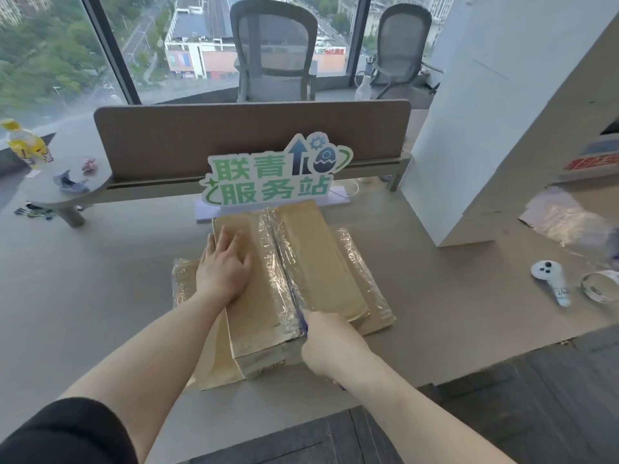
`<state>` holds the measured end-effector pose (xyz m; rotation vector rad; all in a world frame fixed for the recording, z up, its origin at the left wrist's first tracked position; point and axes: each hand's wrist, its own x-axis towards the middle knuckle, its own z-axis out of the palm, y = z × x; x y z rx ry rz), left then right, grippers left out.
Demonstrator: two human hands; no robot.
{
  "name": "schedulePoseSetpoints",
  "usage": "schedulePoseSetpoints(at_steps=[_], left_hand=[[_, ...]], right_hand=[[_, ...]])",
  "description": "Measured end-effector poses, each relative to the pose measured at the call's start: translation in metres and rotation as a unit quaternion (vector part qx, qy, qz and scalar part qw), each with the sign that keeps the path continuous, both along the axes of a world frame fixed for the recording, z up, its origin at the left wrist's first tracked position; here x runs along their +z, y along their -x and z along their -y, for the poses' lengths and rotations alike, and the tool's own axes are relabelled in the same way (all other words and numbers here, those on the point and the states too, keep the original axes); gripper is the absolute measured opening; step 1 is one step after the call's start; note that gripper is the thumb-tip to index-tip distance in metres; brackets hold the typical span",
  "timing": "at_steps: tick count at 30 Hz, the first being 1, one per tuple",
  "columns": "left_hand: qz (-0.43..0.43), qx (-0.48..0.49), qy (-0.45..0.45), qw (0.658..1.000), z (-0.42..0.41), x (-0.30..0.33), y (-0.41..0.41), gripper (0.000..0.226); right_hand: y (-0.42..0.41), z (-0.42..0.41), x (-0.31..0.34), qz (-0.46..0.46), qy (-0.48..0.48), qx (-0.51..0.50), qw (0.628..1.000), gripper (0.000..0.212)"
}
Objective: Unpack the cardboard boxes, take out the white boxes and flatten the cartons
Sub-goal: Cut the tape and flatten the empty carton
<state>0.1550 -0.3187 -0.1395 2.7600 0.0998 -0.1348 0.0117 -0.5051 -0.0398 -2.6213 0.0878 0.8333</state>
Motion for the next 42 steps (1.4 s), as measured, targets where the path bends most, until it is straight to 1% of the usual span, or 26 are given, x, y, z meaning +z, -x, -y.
schedulePoseSetpoints(at_steps=[3, 4, 8, 11, 12, 16, 19, 21, 23, 25, 27, 30, 33, 35, 39, 42], left_hand=[[-0.004, 0.003, 0.005, 1.0, 0.0, 0.001, 0.001, 0.058], [-0.005, 0.003, 0.008, 1.0, 0.0, 0.001, 0.001, 0.058], [-0.007, -0.006, 0.018, 1.0, -0.001, -0.001, -0.001, 0.06], [-0.006, -0.011, 0.024, 1.0, -0.003, -0.002, -0.002, 0.061], [-0.006, -0.011, 0.028, 1.0, -0.004, -0.002, -0.002, 0.061], [-0.009, -0.033, 0.028, 0.999, -0.003, -0.002, -0.001, 0.061], [-0.023, -0.059, 0.022, 0.998, -0.005, 0.0, -0.002, 0.062], [-0.016, -0.078, 0.014, 0.997, -0.008, 0.003, 0.0, 0.063], [0.021, -0.135, -0.001, 0.991, -0.01, 0.008, 0.01, 0.063], [0.045, -0.223, -0.01, 0.974, -0.008, 0.012, 0.026, 0.062], [0.045, -0.286, -0.023, 0.957, -0.004, 0.012, 0.042, 0.062], [0.03, -0.313, -0.04, 0.948, -0.001, 0.007, 0.058, 0.062], [0.033, -0.312, -0.054, 0.948, -0.004, 0.002, 0.066, 0.06], [0.042, -0.307, -0.053, 0.949, -0.004, 0.001, 0.068, 0.059], [0.056, -0.3, -0.043, 0.951, -0.004, -0.001, 0.069, 0.057], [0.057, -0.298, -0.043, 0.952, -0.005, -0.003, 0.068, 0.057]], right_hand=[[0.007, -0.003, 0.001, 0.006, 0.0, -0.025, 1.0, 0.024], [0.009, -0.004, 0.001, 0.008, 0.003, -0.032, 0.999, 0.026], [0.019, -0.011, -0.002, 0.012, 0.015, -0.045, 0.999, 0.047], [0.03, -0.013, -0.005, 0.008, 0.028, -0.065, 0.997, 0.073], [0.035, -0.014, -0.006, 0.006, 0.03, -0.071, 0.997, 0.077], [0.046, -0.02, -0.008, 0.008, 0.018, -0.102, 0.995, 0.078], [0.061, -0.018, -0.011, 0.034, -0.029, -0.154, 0.987, 0.068], [0.076, -0.014, -0.018, 0.086, -0.088, -0.228, 0.966, 0.061], [0.088, -0.014, -0.026, 0.122, -0.185, -0.338, 0.915, 0.061], [0.093, -0.019, -0.034, 0.139, -0.268, -0.415, 0.858, 0.061], [0.092, -0.03, -0.042, 0.151, -0.32, -0.463, 0.813, 0.059], [0.09, -0.046, -0.05, 0.169, -0.363, -0.507, 0.763, 0.055], [0.089, -0.059, -0.055, 0.183, -0.385, -0.537, 0.728, 0.052], [0.089, -0.066, -0.059, 0.187, -0.394, -0.55, 0.712, 0.053], [0.087, -0.075, -0.064, 0.195, -0.405, -0.562, 0.695, 0.054], [0.086, -0.077, -0.063, 0.196, -0.413, -0.56, 0.691, 0.054]])
